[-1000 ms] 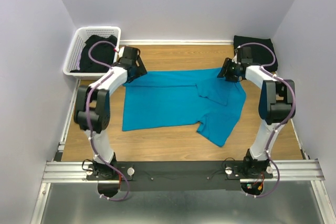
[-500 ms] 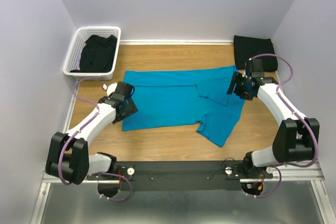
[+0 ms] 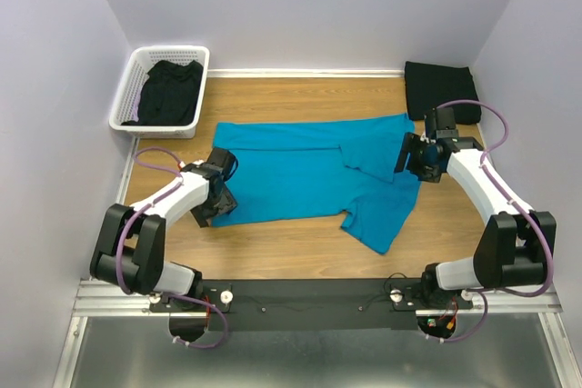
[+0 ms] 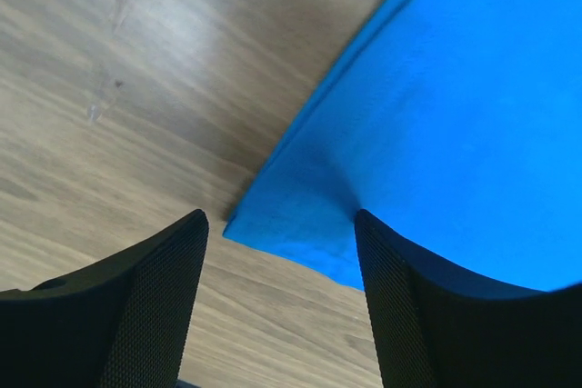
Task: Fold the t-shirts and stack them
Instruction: Fold the tshirt
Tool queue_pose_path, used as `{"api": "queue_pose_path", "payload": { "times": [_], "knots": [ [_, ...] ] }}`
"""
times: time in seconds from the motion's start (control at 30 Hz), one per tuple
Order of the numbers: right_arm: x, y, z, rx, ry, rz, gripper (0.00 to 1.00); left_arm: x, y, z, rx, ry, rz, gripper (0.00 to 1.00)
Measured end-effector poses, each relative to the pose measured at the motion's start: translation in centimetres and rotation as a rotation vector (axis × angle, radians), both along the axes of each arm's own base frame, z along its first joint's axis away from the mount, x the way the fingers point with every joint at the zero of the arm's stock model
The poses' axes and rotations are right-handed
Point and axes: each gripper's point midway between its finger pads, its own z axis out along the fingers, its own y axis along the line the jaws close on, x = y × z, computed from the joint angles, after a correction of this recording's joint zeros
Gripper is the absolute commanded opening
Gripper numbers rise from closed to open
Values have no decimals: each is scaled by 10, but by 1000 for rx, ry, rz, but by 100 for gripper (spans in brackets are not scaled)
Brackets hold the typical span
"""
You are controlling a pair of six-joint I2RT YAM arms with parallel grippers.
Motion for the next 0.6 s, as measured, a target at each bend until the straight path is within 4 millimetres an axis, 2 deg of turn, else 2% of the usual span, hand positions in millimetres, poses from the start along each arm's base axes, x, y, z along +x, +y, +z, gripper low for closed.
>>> {"api": "queue_pose_path", "payload": {
  "times": [0.1,0.2,0.4,0.43,0.5,0.53,0.6],
  "knots": [
    [0,0,0,-1,-2,1,78,-5,1,-3,6,31,21,70],
    [0,0,0,-1,-2,4,78,-3,0,-3,7,44,35,63],
    [-6,-1,-7,-3,17,4,78,-4,-4,-4,-5,59,47,31],
    [-8,-1,-8,-3,20,3,78,-4,-5,-4,-8,62,46,22],
    [-11,-1,-9,-3,24,3,78,-5,-6,-4,-13,64,45,13],
    [-11,-1,-10,-2,24,0,78,-5,-7,-4,-16,64,45,4],
    [-13,-1,-10,-1,23,-2,78,-5,-7,-4,-20,63,41,0]
  ]
}}
